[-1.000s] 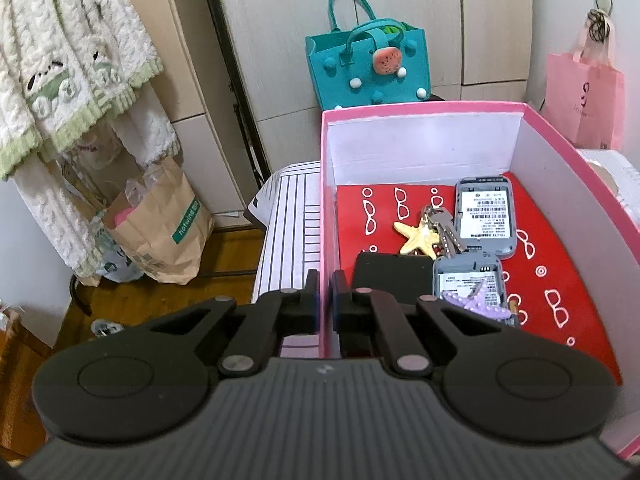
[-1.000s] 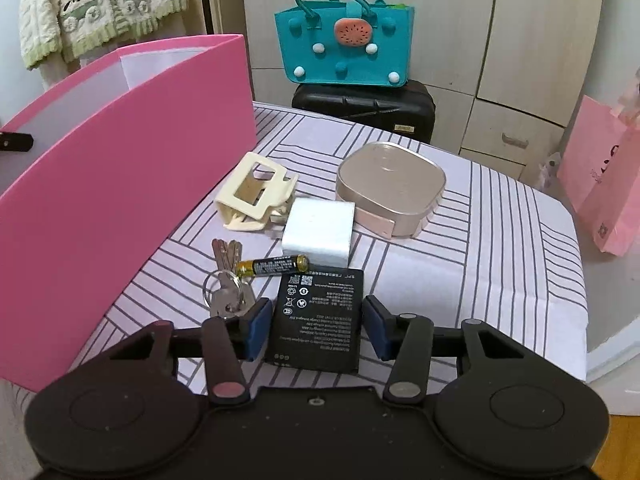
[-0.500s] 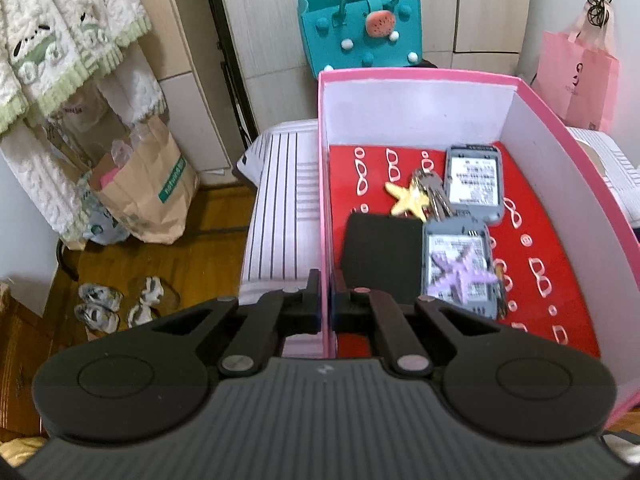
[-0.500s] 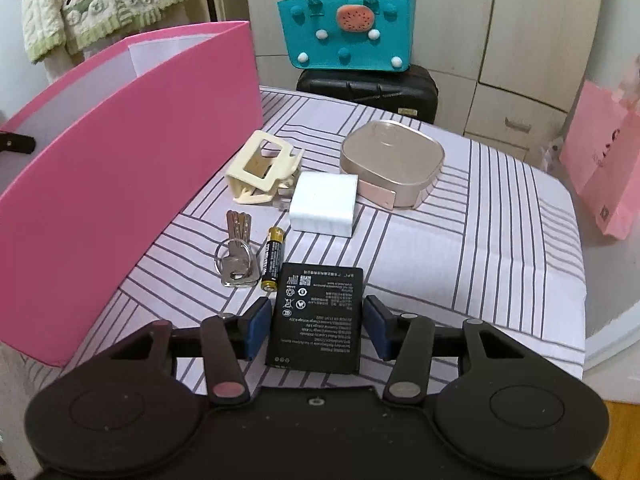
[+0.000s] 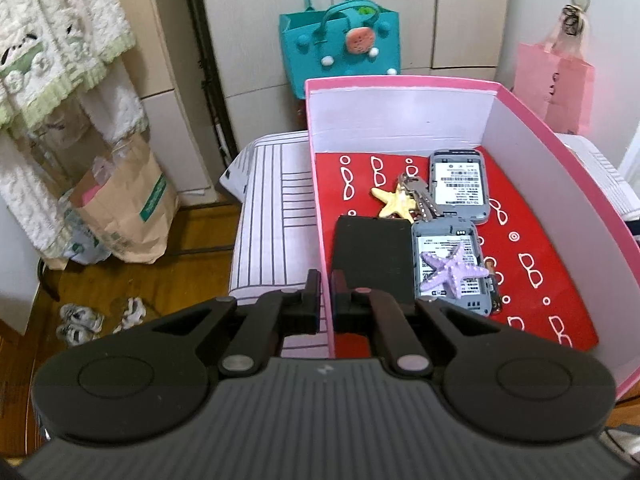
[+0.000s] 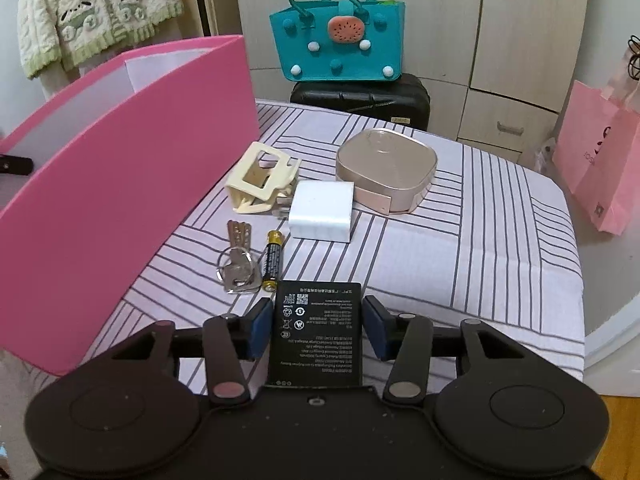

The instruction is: Organize rigid objects

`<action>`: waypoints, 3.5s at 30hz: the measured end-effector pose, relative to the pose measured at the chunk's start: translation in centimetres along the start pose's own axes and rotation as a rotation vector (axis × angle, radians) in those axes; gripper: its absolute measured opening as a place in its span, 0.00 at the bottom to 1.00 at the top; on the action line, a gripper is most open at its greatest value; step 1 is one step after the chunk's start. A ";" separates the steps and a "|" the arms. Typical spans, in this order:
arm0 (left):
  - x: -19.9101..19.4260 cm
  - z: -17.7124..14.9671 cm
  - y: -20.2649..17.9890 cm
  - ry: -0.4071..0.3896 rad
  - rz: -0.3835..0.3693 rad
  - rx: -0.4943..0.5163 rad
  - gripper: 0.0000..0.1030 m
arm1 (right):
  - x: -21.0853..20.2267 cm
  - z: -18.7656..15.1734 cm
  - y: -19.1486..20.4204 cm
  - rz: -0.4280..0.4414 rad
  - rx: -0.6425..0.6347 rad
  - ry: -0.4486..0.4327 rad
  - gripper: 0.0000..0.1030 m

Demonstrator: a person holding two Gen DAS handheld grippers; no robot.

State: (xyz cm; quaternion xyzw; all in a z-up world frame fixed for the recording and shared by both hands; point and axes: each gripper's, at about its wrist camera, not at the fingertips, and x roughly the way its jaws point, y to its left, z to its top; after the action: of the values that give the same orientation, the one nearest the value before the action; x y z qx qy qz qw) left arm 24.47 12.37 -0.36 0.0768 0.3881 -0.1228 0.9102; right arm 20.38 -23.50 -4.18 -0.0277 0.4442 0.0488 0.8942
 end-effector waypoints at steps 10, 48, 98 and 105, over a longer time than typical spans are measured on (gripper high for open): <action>0.0 -0.4 -0.2 -0.021 -0.007 0.043 0.05 | -1.9 0.0 0.8 0.036 0.022 -0.044 0.53; 1.1 0.7 -1.5 0.061 0.077 0.102 0.05 | -10.5 5.8 6.3 0.123 -0.178 -0.264 0.40; 1.0 0.6 -1.8 0.049 0.084 0.125 0.05 | 4.3 7.2 3.8 0.219 0.103 -0.054 0.18; 0.9 0.6 -1.8 0.049 0.085 0.126 0.05 | 5.7 7.0 4.0 0.209 0.141 -0.063 0.19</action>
State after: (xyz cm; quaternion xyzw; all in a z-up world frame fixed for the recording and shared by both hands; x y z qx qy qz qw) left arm 25.01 10.32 -0.71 0.1532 0.3984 -0.1064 0.8981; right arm 28.86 -18.48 -4.51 0.0831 0.4188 0.1113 0.8974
